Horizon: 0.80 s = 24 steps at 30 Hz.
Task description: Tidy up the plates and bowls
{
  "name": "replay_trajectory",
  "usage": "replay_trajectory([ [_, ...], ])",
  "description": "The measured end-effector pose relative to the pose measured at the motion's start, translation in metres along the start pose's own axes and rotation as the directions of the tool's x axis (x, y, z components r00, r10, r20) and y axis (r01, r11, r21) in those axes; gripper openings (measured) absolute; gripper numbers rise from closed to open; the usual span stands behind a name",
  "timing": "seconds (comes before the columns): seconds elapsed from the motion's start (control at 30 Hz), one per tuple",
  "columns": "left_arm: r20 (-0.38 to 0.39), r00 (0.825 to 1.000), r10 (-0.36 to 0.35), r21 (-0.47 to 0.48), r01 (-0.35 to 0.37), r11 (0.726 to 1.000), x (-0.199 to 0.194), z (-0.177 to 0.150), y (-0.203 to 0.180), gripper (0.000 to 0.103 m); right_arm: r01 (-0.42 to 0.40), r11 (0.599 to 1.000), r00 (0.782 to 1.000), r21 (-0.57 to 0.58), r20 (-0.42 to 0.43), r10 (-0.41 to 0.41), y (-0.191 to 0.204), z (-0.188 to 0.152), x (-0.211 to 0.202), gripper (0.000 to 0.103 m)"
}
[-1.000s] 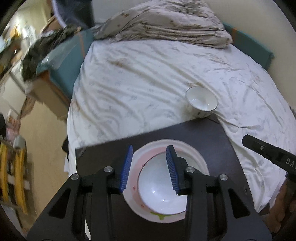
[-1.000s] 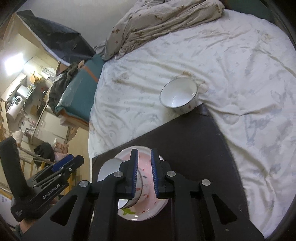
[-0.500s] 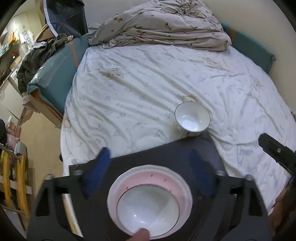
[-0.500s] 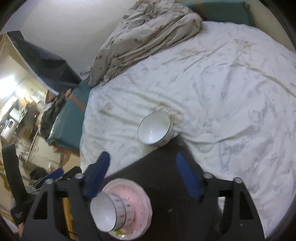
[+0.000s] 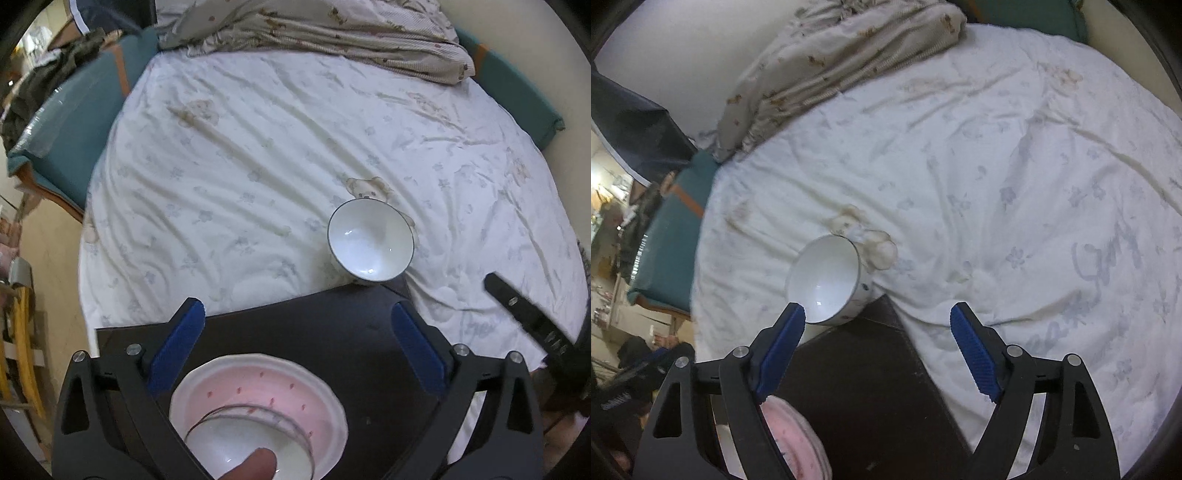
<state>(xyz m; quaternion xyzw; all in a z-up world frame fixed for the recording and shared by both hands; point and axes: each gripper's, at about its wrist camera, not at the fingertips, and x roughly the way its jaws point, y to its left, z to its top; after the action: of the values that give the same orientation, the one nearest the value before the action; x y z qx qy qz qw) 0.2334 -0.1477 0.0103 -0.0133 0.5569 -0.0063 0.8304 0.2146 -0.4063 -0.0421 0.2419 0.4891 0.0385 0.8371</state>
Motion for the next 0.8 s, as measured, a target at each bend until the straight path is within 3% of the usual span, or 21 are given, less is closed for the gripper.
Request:
replay_trajectory([
  [0.23,-0.061,0.998,-0.004,-0.031,0.002,1.000,0.054,0.024,-0.006,0.099,-0.018,0.998,0.995,0.059,-0.093,0.023,-0.007,0.009,0.051,0.083],
  [0.3,-0.071,0.997,-0.013,-0.022,0.012,1.000,0.067,0.031,-0.011,0.091,-0.031,0.996,0.993,0.083,-0.107,0.040,-0.007,0.011,0.062,0.083],
  [0.37,-0.101,0.994,-0.044,-0.019,0.043,0.999,0.083,0.036,-0.015,0.076,-0.034,0.995,0.991,0.094,-0.122,0.046,-0.007,0.014,0.075,0.081],
  [0.53,-0.153,0.986,-0.073,-0.051,0.066,0.997,0.118,0.046,-0.018,0.065,-0.042,0.991,0.979,0.126,-0.194,0.067,-0.006,0.017,0.110,0.046],
  [0.63,-0.227,0.969,-0.094,-0.059,0.083,0.995,0.142,0.046,-0.019,0.062,-0.045,0.989,0.971,0.144,-0.227,0.077,-0.007,0.015,0.123,0.039],
  [0.7,-0.252,0.962,-0.105,-0.046,0.096,0.994,0.154,0.044,-0.024,0.052,-0.043,0.992,0.970,0.121,-0.231,0.070,-0.004,0.015,0.127,0.037],
  [0.8,-0.291,0.951,-0.107,-0.030,0.103,0.994,0.165,0.041,-0.030,0.029,-0.070,0.992,0.968,0.102,-0.235,0.092,0.000,0.015,0.129,0.021],
])
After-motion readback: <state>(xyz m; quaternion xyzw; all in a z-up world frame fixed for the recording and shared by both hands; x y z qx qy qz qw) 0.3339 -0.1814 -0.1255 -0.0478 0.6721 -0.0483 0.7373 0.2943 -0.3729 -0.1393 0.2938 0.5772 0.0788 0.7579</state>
